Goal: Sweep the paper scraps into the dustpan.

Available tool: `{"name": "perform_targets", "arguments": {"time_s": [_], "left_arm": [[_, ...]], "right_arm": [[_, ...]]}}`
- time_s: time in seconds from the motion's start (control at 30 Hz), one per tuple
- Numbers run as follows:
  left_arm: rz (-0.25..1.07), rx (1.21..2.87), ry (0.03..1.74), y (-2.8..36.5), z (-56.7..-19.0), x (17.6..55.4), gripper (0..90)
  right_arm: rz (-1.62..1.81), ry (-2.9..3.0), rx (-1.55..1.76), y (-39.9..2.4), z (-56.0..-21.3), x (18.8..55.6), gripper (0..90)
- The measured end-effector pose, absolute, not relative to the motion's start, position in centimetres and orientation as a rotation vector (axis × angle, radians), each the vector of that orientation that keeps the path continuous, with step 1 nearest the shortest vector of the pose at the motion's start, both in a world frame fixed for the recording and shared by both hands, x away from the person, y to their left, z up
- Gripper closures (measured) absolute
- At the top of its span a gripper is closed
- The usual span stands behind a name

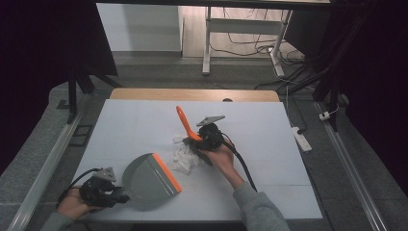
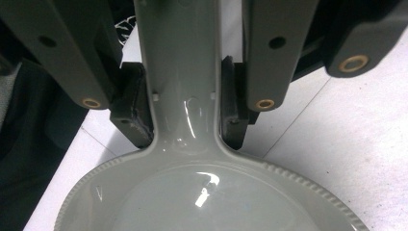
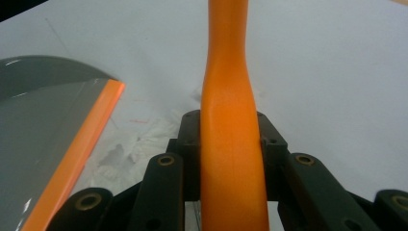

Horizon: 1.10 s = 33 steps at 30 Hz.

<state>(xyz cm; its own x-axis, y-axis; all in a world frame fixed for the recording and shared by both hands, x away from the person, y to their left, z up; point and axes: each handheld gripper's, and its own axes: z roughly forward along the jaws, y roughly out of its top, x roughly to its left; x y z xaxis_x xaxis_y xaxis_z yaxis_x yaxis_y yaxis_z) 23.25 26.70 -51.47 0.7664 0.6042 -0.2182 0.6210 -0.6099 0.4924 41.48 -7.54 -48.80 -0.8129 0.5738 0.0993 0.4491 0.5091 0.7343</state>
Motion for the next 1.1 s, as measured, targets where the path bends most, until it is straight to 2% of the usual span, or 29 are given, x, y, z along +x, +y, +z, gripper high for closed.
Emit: {"name": "perform_targets", "arguments": {"time_s": [0.9, 1.1], "left_arm": [[-0.044, 2.413, 0.906, 25.9, -51.6, 23.7, 61.3], [-0.038, 2.407, 0.907, 25.9, -51.6, 23.7, 61.3]], "right_arm": [[1.293, 2.751, 0.72, -2.8, -48.7, 37.9, 70.3], [1.378, 2.682, 0.726, -4.0, -46.9, 37.9, 70.3]]}}
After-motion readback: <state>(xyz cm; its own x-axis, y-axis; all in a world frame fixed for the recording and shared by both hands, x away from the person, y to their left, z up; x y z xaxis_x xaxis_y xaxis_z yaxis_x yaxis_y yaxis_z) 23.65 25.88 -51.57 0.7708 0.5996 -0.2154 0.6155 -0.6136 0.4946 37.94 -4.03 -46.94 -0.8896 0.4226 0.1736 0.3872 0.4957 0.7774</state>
